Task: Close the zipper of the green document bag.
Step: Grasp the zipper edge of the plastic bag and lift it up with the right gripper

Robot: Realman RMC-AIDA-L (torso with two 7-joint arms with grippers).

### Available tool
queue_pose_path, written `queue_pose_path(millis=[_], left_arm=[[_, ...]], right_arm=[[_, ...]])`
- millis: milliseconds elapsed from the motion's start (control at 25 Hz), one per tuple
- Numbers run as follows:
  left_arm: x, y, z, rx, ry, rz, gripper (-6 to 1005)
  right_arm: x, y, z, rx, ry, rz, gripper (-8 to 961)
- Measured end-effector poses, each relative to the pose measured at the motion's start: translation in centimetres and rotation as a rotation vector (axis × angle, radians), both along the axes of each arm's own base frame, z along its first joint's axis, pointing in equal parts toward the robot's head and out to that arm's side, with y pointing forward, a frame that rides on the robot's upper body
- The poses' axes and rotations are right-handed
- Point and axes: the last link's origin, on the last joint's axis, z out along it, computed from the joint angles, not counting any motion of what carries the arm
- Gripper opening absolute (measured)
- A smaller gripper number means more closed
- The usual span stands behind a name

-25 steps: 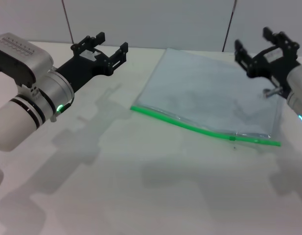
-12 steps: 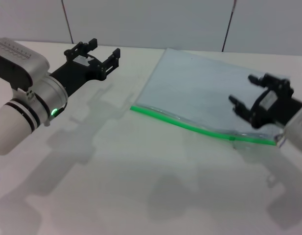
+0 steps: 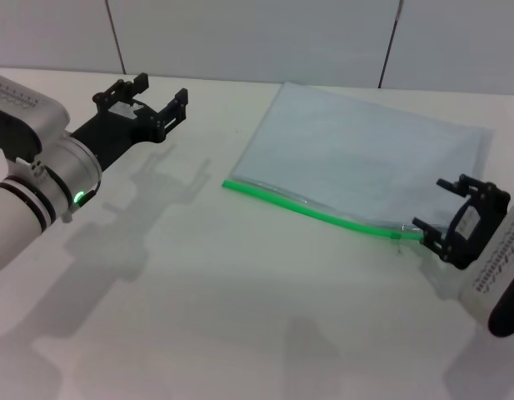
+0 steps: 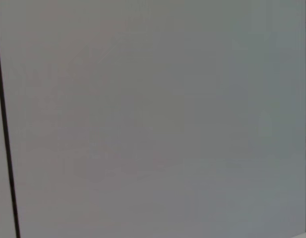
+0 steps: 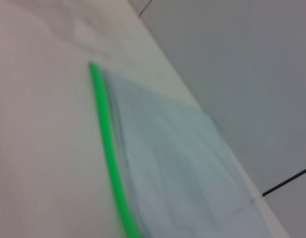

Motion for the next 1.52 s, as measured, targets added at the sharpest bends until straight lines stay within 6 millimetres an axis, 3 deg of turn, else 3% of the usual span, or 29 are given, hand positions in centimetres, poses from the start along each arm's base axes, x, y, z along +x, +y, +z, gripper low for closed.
queue_pose_path(millis=[600, 840, 1520], left_arm=[[-2.6, -1.1, 1.8, 0.075, -0.028, 0.077, 702], [-2.8, -1.2, 2.0, 0.082, -0.03, 0.079, 701], [-3.0, -1.3, 2.0, 0.083, -0.029, 0.087, 700]], right_arm=[[0.4, -1.4, -1.2, -0.023, -0.214, 0.063, 611], [0.5, -1.9, -1.5, -0.022, -0.276, 0.071, 610], [2.7, -0.9, -0.9, -0.008, -0.304, 0.019, 607]])
